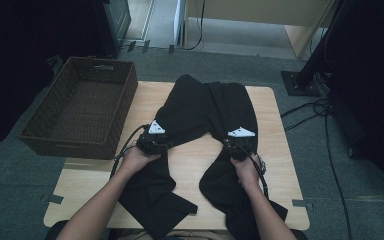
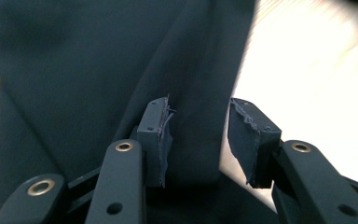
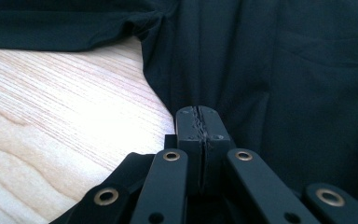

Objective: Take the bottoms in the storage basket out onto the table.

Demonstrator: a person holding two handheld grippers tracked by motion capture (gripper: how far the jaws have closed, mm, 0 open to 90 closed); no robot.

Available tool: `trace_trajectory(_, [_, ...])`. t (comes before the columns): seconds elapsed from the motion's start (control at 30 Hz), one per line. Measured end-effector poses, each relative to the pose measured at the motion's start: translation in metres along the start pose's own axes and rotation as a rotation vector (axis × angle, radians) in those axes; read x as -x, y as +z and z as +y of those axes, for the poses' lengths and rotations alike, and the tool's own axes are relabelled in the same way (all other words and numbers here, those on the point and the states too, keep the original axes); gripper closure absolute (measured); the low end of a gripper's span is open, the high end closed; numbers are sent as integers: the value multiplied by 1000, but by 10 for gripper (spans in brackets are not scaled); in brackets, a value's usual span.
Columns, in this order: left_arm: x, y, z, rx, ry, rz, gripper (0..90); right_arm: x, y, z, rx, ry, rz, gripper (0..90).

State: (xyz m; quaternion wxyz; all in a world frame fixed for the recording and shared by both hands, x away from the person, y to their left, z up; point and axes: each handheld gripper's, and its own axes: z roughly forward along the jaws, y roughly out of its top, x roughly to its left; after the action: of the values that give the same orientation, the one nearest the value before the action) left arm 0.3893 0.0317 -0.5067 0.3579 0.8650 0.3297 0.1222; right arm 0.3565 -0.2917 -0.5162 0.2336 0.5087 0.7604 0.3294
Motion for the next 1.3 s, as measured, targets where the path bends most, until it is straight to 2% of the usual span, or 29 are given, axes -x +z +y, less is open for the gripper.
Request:
trace_trajectory(0.07, [1,3,-2,-8,26,6,613,-1,0,0,-2,2,2,893])
trace_trajectory(0.13, [1,3,-3,2,26,2,641,-2,1,0,3,-4,0,893])
trace_trajectory(0.3, [1,4,-3,10,38,-6,867,-6,2,1,7,-8,7,892])
trace_trajectory(0.37, [2,5,-1,4,26,-11,883,-8,3,1,9,-9,10,892])
trace_trajectory(0.43, [5,6,0,-1,2,-36,888,-11,3,2,9,-10,16,892])
trace_trajectory(0.63, [29,11,8,12,17,-119,890,-22,8,7,11,-24,36,891])
trace_trajectory(0.73, [44,15,13,21,37,-156,890,-29,11,12,-3,-52,46,891])
trace_trajectory(0.9, [59,19,16,43,25,-203,889,-44,18,17,4,-47,72,891])
trace_trajectory(1.0, [56,18,17,51,-10,-208,862,-50,21,20,12,-54,78,890])
trace_trajectory(1.03, [53,15,18,47,-18,-206,823,-52,21,20,11,-47,84,889])
trace_trajectory(1.1, [48,7,19,61,-9,-196,772,-51,22,20,12,-44,86,888])
trace_trajectory(1.17, [40,-3,22,76,-16,-176,697,-50,22,20,13,-37,88,886])
trace_trajectory(1.2, [35,-8,23,84,-16,-161,689,-50,22,20,12,-35,90,886])
trace_trajectory(1.3, [15,-19,22,94,-32,-91,642,-50,22,20,15,-40,86,885])
